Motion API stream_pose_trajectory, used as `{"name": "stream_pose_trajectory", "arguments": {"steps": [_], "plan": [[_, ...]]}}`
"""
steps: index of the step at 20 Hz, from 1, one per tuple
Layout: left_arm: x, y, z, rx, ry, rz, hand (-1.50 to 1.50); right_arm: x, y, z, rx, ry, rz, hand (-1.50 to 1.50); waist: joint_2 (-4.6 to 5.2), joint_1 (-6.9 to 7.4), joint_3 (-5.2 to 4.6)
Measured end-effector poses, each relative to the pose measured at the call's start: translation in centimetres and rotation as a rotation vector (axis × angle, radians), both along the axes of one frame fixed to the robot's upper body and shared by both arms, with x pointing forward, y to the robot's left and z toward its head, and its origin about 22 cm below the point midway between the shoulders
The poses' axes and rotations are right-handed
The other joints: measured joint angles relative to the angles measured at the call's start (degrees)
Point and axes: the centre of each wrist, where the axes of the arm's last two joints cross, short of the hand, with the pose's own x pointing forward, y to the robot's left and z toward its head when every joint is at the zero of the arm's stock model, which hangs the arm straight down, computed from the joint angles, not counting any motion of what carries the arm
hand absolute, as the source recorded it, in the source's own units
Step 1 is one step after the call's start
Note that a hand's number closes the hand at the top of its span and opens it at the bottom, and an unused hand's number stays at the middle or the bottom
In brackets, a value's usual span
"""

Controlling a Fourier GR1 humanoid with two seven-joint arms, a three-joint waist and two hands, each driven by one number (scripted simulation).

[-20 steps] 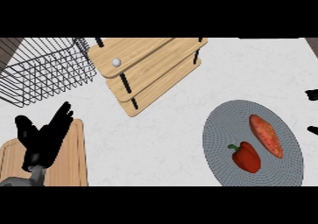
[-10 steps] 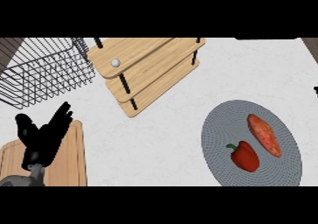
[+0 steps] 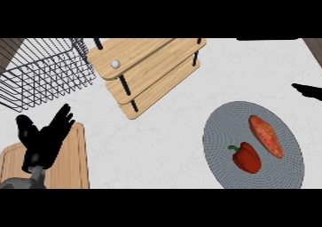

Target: Pick the bell pepper from the placemat and place it in the tiered shelf

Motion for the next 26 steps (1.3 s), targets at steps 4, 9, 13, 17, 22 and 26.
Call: {"name": "stream_pose_trajectory", "arguments": {"steps": [4,9,13,17,22,26], "plan": [[0.4,-0.2,0.1,0.002,0.001,-0.001,0.0,-0.9,3.4,0.5,-0.081,-0.014,-0.052,-1.5,0.09,0.19,0.04],[0.6,-0.4,0.1,-0.003,-0.008,-0.014,0.0,-1.7,7.2,0.0,-0.173,0.019,-0.101,-1.5,0.28,0.75,0.0],[0.6,-0.4,0.4,-0.009,-0.006,-0.02,0.0,-3.0,9.0,-1.0,-0.253,0.041,-0.095,-1.5,0.35,0.76,-0.04],[0.5,-0.8,0.6,-0.004,-0.005,-0.019,0.0,-3.6,10.7,-2.1,-0.318,0.055,-0.104,-1.5,0.46,0.92,-0.11],[0.7,-0.6,0.5,-0.006,-0.004,-0.016,0.0,-4.0,11.3,-3.6,-0.371,0.057,-0.148,-1.5,0.47,0.9,-0.05],[1.0,-0.2,0.1,0.003,0.004,-0.013,0.0,-4.7,11.8,-4.2,-0.399,0.044,-0.166,-1.5,0.36,0.85,0.1]]}}
